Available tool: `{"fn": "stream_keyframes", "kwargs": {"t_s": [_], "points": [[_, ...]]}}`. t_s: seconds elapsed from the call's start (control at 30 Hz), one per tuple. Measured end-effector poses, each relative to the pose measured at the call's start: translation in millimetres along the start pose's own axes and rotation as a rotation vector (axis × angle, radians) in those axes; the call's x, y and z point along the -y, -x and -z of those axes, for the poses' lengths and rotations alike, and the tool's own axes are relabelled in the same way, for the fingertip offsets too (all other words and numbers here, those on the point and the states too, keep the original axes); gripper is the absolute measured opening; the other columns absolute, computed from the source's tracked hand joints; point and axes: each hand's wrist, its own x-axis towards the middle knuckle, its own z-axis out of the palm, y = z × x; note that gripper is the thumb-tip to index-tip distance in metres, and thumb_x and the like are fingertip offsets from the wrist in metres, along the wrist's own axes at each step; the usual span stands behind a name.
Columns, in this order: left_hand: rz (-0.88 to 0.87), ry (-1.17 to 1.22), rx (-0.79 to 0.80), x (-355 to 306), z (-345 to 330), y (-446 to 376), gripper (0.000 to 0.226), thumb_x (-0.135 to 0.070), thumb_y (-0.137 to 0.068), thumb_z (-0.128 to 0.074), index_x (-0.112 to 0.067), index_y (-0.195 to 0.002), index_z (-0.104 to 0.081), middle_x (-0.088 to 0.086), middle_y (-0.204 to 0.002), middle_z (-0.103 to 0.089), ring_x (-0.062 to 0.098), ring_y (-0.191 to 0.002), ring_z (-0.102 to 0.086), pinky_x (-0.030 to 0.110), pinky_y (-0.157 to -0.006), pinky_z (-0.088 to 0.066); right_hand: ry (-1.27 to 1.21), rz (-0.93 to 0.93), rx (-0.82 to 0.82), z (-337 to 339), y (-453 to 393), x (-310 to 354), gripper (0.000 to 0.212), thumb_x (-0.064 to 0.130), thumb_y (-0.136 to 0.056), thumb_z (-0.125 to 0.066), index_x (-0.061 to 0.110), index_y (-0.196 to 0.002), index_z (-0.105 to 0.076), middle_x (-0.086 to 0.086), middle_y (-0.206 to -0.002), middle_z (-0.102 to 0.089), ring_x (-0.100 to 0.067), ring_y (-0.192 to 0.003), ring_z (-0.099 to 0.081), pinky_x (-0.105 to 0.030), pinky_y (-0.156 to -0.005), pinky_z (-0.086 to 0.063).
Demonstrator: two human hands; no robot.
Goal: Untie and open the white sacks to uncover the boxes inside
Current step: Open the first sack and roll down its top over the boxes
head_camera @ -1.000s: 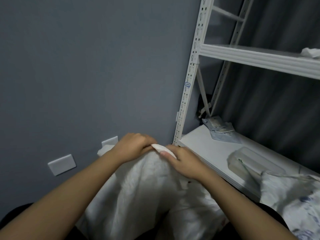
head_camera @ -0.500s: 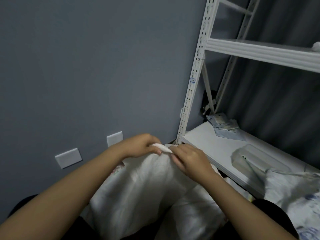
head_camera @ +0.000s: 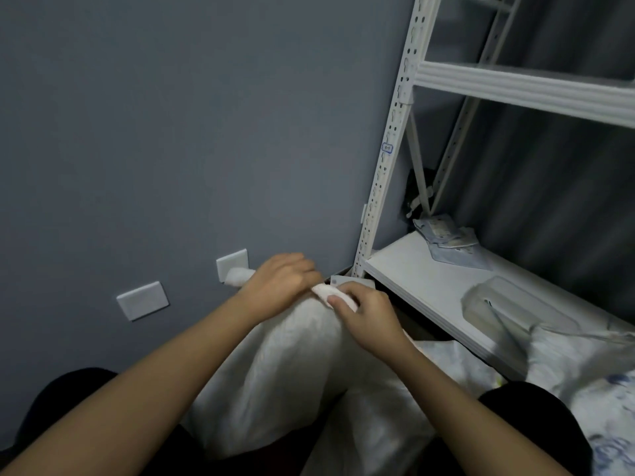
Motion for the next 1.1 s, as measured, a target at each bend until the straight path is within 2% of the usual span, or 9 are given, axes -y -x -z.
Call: {"fn": "stream_keyframes", "kwargs": {"t_s": [0.1, 0.2, 0.3, 0.4, 0.63, 0.77, 0.83, 0.93, 1.1], "points": [[0.583, 0.300, -0.031, -15.8, -8.9, 19.4, 0.052, -0.038, -0.075, -0.075, -0.017, -0.118, -0.055, 0.001, -0.115, -0.053, 0.022, -0.109, -0.047, 0.030, -0.090, -0.037, 0.012, 0.024, -0.109, -9.0, 10.2, -7.6, 0.010, 0.022, -0.090, -0.061, 0.014, -0.093, -0.067, 0.006, -0.089, -0.067, -0.010, -0.082, -0.059, -0.017, -0.070, -0.040], [1.214, 0.812, -0.182, -36.2, -17.4, 35.0, 0.052, -0.035, -0.072, -0.080, -0.012, -0.109, -0.051, 0.001, -0.106, -0.049, 0.021, -0.104, -0.051, 0.032, -0.091, -0.044, -0.087, 0.054, -0.188, -18.4, 26.0, -8.4, 0.007, 0.010, -0.085, -0.062, 0.015, -0.080, -0.059, 0.009, -0.078, -0.059, -0.003, -0.075, -0.052, -0.009, -0.069, -0.037], [1.444, 1.454, -0.201, -44.8, -11.3, 22.8, 0.042, -0.036, -0.084, -0.070, 0.004, -0.096, -0.059, 0.013, -0.088, -0.061, 0.023, -0.084, -0.062, 0.031, -0.073, -0.056, -0.111, 0.130, -0.231, -28.1, 34.2, -2.6, 0.013, 0.004, -0.078, -0.063, 0.013, -0.076, -0.055, 0.009, -0.075, -0.054, -0.001, -0.073, -0.049, -0.007, -0.070, -0.035], [1.573, 1.585, -0.256, -50.8, -4.4, 0.4, 0.028, -0.025, -0.089, -0.066, 0.000, -0.099, -0.059, 0.014, -0.091, -0.066, 0.021, -0.084, -0.065, 0.028, -0.062, -0.057, -0.016, 0.215, -0.258, -33.1, 36.0, 3.1, 0.006, 0.007, -0.074, -0.057, 0.011, -0.076, -0.052, 0.004, -0.074, -0.052, -0.007, -0.073, -0.045, -0.012, -0.068, -0.033], [1.624, 1.563, -0.541, -56.7, -15.7, -9.4, 0.057, 0.001, -0.080, -0.070, -0.006, -0.130, -0.043, 0.010, -0.114, -0.055, 0.026, -0.109, -0.057, 0.043, -0.100, -0.047, 0.173, 0.352, -0.297, -37.3, 40.2, -0.4, 0.005, 0.013, -0.074, -0.050, 0.010, -0.070, -0.048, -0.003, -0.068, -0.048, -0.016, -0.069, -0.039, -0.027, -0.059, -0.034], [1.394, 1.501, -0.529, -62.8, -2.3, 4.5, 0.040, 0.011, -0.079, -0.066, -0.009, -0.111, -0.053, 0.001, -0.098, -0.064, 0.018, -0.098, -0.062, 0.034, -0.094, -0.050, -0.245, 0.023, 0.309, -19.0, 40.4, 8.8, 0.014, 0.018, -0.083, -0.067, 0.025, -0.076, -0.058, 0.010, -0.076, -0.056, -0.001, -0.070, -0.050, -0.018, -0.067, -0.040], [1.259, 1.469, -0.445, -65.9, 4.3, 17.2, 0.035, 0.011, -0.079, -0.066, -0.013, -0.099, -0.051, 0.001, -0.094, -0.068, 0.018, -0.093, -0.064, 0.032, -0.085, -0.052, -0.311, -0.009, 0.280, -9.3, 33.7, 5.8, 0.013, 0.010, -0.086, -0.065, 0.023, -0.085, -0.065, 0.006, -0.087, -0.061, -0.001, -0.077, -0.055, -0.022, -0.072, -0.043], [1.100, 1.465, -0.301, -71.1, 9.1, 35.3, 0.036, 0.014, -0.083, -0.059, -0.016, -0.094, -0.042, 0.004, -0.094, -0.071, 0.016, -0.087, -0.067, 0.032, -0.081, -0.054, -0.061, 0.194, 0.070, 1.9, 9.3, 6.6, 0.043, 0.008, -0.083, -0.051, 0.026, -0.123, -0.057, 0.007, -0.123, -0.052, -0.011, -0.110, -0.051, -0.030, -0.092, -0.044], [0.874, 1.252, -0.018, -68.6, 25.9, 62.4, 0.036, 0.017, -0.085, -0.051, -0.016, -0.086, -0.036, 0.010, -0.092, -0.071, -0.003, -0.072, -0.065, 0.011, -0.060, -0.043, 0.743, 0.745, 0.513, 6.8, -36.9, 24.4, 0.040, 0.015, -0.073, -0.065, 0.031, -0.110, -0.069, -0.001, -0.155, -0.029, -0.029, -0.146, -0.013, -0.045, -0.113, -0.015]]}}
